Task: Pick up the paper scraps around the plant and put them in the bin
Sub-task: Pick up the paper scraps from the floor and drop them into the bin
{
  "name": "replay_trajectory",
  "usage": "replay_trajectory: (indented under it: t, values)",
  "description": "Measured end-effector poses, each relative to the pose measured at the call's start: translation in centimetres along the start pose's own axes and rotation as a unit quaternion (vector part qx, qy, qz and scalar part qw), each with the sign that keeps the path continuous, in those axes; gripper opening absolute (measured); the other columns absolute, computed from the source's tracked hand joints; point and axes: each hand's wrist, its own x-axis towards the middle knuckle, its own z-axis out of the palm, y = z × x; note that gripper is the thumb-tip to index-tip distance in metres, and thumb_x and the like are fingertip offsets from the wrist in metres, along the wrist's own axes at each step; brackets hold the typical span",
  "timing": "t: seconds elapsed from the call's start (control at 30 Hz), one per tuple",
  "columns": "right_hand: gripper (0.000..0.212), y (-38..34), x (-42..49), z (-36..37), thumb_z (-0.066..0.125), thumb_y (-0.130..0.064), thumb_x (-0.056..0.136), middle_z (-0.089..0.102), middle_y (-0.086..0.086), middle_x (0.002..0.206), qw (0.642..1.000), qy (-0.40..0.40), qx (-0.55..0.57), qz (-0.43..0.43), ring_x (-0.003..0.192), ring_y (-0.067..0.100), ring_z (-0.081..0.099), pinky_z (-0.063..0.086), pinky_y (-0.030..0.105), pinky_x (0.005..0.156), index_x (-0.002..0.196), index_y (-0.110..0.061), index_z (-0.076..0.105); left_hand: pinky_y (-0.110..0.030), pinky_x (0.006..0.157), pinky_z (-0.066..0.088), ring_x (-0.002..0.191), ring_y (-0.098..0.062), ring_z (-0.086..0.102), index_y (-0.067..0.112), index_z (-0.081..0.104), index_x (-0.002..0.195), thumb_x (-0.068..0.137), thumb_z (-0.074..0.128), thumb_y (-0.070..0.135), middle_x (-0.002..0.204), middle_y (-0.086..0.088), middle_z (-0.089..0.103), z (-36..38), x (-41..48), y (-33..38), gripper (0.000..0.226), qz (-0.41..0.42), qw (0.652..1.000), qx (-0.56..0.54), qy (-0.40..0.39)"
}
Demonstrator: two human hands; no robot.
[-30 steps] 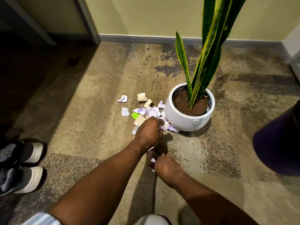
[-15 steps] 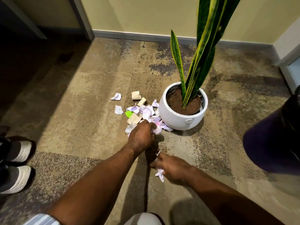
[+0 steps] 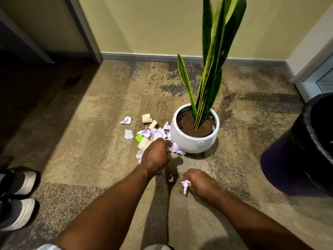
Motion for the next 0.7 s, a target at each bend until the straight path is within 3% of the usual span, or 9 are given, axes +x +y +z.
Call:
replay_trajectory:
  t: [0.13, 0.27, 0.43, 0.57, 0.7]
  values:
    - [0.023, 0.5, -0.2, -3.2, 0.061, -0.01, 0.083, 0.067, 0.006, 0.106, 0.994, 0.061, 0.065, 0.058, 0.097, 0.022, 0.061, 0.044, 0.024, 0.079, 0.103, -0.015, 0.07, -0.031, 0.073, 0.053, 0.087, -0.025, 0.068, 0.019, 0.068, 0.113, 0.079, 0.053, 0.01, 0.107, -0.007, 0.07, -0.9, 0.0, 2.5, 0.038, 0.024, 0.999, -0.005, 0.021]
    - [0.011, 1.1, -1.7, -8.8, 0.065, -0.011, 0.082, 0.069, 0.003, 0.089, 0.98, 0.128, 0.116, 0.096, 0.083, 0.02, 0.063, 0.047, 0.027, 0.071, 0.089, -0.016, 0.073, -0.035, 0.074, 0.056, 0.087, -0.028, 0.068, 0.017, 0.072, 0.103, 0.081, 0.056, 0.013, 0.102, -0.009, 0.071, -2.3, 0.6, 6.9, 0.027, 0.069, 0.996, -0.021, 0.05]
    - [0.009, 2.4, -4.5, -18.0, 0.065, -0.013, 0.081, 0.072, 0.003, 0.08, 0.963, 0.215, 0.122, 0.111, 0.075, 0.021, 0.065, 0.048, 0.029, 0.066, 0.08, -0.015, 0.073, -0.023, 0.067, 0.046, 0.083, -0.021, 0.07, 0.021, 0.074, 0.1, 0.073, 0.063, 0.033, 0.098, -0.002, 0.075, -4.5, 1.5, 14.8, 0.031, 0.123, 0.987, -0.076, 0.072]
    - [0.008, 3.5, -8.4, -25.0, 0.066, -0.014, 0.082, 0.072, 0.009, 0.079, 0.948, 0.273, 0.109, 0.126, 0.077, 0.024, 0.065, 0.05, 0.036, 0.071, 0.08, -0.011, 0.073, -0.021, 0.075, 0.046, 0.091, -0.02, 0.069, 0.017, 0.074, 0.103, 0.077, 0.067, 0.015, 0.103, -0.004, 0.075, -6.2, 2.1, 21.2, 0.027, 0.184, 0.975, -0.076, 0.098]
    - [0.007, 4.8, -12.7, -30.2, 0.068, -0.014, 0.082, 0.072, 0.004, 0.081, 0.923, 0.333, 0.096, 0.168, 0.075, 0.014, 0.063, 0.046, 0.026, 0.067, 0.083, -0.013, 0.075, -0.03, 0.084, 0.055, 0.096, -0.019, 0.07, 0.016, 0.074, 0.105, 0.08, 0.064, 0.016, 0.104, -0.004, 0.075, -7.6, 2.3, 27.4, 0.027, 0.239, 0.962, -0.09, 0.1]
